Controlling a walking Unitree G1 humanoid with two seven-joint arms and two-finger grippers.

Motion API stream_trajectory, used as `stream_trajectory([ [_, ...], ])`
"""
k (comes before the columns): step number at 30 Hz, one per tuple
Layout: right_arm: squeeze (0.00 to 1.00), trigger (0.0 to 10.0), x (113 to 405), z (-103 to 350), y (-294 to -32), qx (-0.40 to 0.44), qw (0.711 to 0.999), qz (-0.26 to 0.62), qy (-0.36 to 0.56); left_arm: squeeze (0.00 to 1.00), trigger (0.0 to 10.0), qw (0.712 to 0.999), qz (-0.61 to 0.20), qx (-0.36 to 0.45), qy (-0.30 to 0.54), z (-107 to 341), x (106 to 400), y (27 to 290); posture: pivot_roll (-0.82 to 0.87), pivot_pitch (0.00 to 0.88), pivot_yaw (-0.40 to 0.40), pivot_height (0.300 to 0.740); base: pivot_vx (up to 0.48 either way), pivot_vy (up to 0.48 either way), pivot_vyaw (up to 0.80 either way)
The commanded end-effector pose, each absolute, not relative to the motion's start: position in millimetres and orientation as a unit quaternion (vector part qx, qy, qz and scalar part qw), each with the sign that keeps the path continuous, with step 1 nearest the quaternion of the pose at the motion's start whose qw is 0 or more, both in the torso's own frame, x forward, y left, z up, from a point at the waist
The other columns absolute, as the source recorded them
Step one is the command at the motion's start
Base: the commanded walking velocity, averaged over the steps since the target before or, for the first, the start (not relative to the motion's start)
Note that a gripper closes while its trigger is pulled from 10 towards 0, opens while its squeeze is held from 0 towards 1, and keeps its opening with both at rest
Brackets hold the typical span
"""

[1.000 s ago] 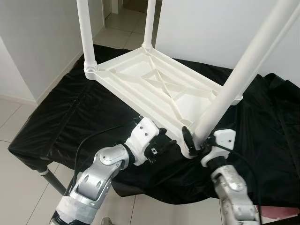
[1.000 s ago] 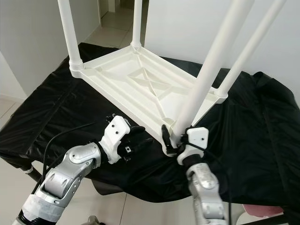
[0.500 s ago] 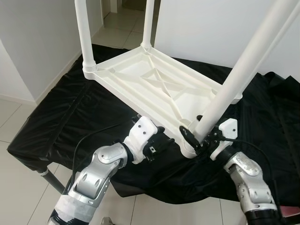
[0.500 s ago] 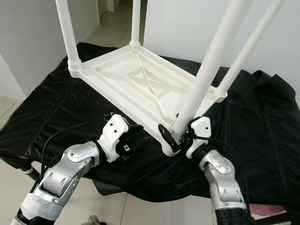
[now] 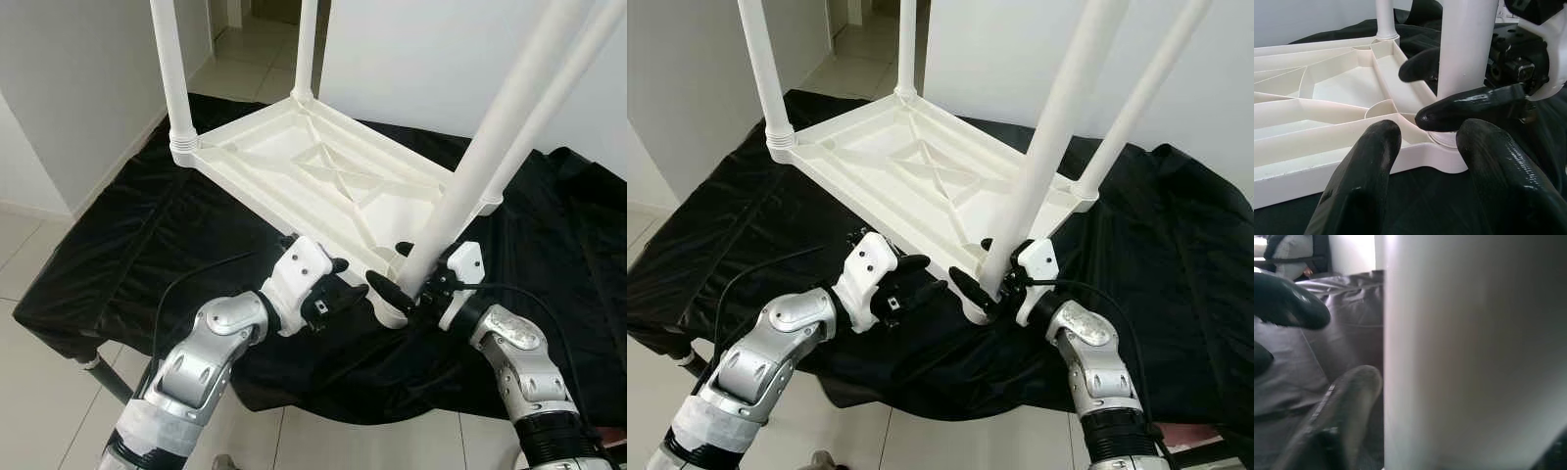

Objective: Building children table

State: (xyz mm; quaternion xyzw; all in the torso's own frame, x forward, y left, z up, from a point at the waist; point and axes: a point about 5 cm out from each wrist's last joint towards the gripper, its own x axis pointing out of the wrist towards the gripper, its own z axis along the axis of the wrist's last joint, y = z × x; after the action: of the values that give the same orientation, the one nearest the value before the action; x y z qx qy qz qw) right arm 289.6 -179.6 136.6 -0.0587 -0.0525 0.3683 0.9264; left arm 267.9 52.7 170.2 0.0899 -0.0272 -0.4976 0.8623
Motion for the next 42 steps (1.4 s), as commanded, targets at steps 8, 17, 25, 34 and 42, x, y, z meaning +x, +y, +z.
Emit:
stream_trajectory([
  [8,0.00,0.0,289,128,-176,-0.053,0.922,0.382,-0.042,0.00,10.0,0.867,-0.491,0.085,-0.019,167,269,53,0.03,0.056,-0.065,0.740,0.000,0.000,0.00],
  [17,0.00,10.0,290,129,-178,-0.023,0.932,0.359,-0.041,0.00,10.0,0.867,-0.491,0.083,-0.019,167,269,53,0.03,0.055,-0.064,0.740,0.000,0.000,0.00],
  [25,0.00,10.0,294,133,-189,0.015,0.970,0.236,-0.061,0.00,10.0,0.868,-0.491,0.075,-0.015,164,267,52,0.02,0.057,-0.069,0.740,0.000,0.000,0.00],
  [34,0.00,10.0,284,124,-186,-0.002,0.980,0.190,-0.053,0.00,10.0,0.865,-0.496,0.074,-0.013,163,266,49,0.00,0.045,-0.069,0.740,0.000,0.000,0.00],
  [42,0.00,10.0,279,124,-192,-0.007,0.994,0.093,-0.049,0.00,10.0,0.864,-0.499,0.072,-0.013,162,266,48,0.00,0.039,-0.078,0.740,0.000,0.000,0.00],
])
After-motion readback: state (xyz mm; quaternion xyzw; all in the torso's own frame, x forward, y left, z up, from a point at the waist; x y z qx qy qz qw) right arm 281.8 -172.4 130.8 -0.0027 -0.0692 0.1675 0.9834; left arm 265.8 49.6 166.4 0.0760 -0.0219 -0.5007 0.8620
